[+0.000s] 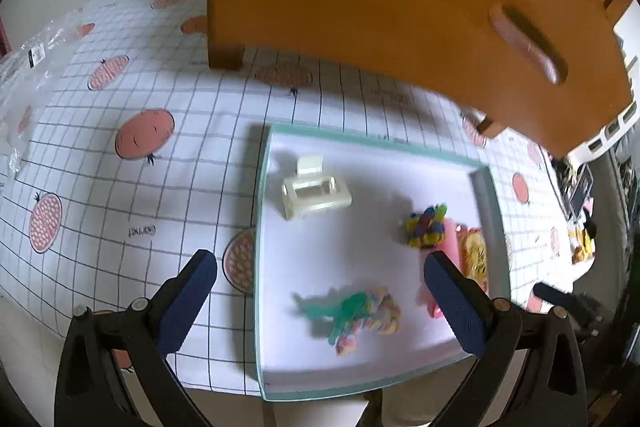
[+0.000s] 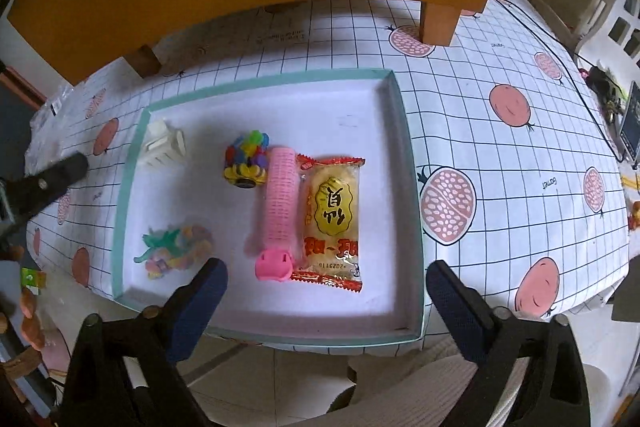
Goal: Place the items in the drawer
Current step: 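Lower both tools over the remaining items in the tray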
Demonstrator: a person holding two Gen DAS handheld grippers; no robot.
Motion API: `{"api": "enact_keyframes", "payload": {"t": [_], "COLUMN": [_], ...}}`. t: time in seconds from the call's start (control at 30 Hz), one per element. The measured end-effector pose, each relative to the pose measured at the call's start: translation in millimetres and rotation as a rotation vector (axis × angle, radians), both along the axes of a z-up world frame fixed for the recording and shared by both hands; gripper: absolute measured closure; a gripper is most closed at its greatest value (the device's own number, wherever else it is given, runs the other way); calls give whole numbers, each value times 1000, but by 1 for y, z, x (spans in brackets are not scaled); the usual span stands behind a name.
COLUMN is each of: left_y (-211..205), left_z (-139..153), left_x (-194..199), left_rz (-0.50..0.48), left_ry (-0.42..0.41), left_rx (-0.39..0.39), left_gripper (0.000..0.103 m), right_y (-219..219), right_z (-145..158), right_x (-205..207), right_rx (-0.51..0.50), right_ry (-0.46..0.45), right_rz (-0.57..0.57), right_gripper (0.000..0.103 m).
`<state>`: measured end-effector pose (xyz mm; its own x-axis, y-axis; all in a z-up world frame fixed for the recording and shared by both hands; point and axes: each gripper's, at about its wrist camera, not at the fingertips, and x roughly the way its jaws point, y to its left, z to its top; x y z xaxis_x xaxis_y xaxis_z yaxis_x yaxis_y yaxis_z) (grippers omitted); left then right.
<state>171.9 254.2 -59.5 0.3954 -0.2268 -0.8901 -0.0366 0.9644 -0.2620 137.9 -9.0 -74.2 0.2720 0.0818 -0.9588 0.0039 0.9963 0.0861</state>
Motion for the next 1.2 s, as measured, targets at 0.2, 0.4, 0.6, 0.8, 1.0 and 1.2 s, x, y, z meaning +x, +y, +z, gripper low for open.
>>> {"api": "enact_keyframes", "payload": {"t": [0.2, 0.4, 0.6, 0.8, 1.0, 1.2], "left_y": [-10, -13, -14, -16, -23, -37], "left_z": [-16, -32, -43, -41, -27, -33], "left_x": [-3, -10, -15, -18, -26, -29], "left_rz": [-55, -102, -113, -145, -218, -280], "left_ry": [42, 97, 122, 124, 92, 102], "left_rx": [6, 4, -2, -6, -3, 9], "left_gripper": [0, 2, 7, 7, 7, 13], "right_y": [-4, -12, -17, -21, -22, -17], "right_z": [-7, -20, -28, -36, -45, -56], "right_x": [2, 4, 9, 17, 26, 34], "right_rx": [12, 42, 66, 92, 115, 114], "right_ry": [27, 75, 97, 110, 139, 162], "right_rz": [-12, -39, -63, -94, -113, -110], "right_gripper": [24, 33, 39, 42, 42, 42]}}
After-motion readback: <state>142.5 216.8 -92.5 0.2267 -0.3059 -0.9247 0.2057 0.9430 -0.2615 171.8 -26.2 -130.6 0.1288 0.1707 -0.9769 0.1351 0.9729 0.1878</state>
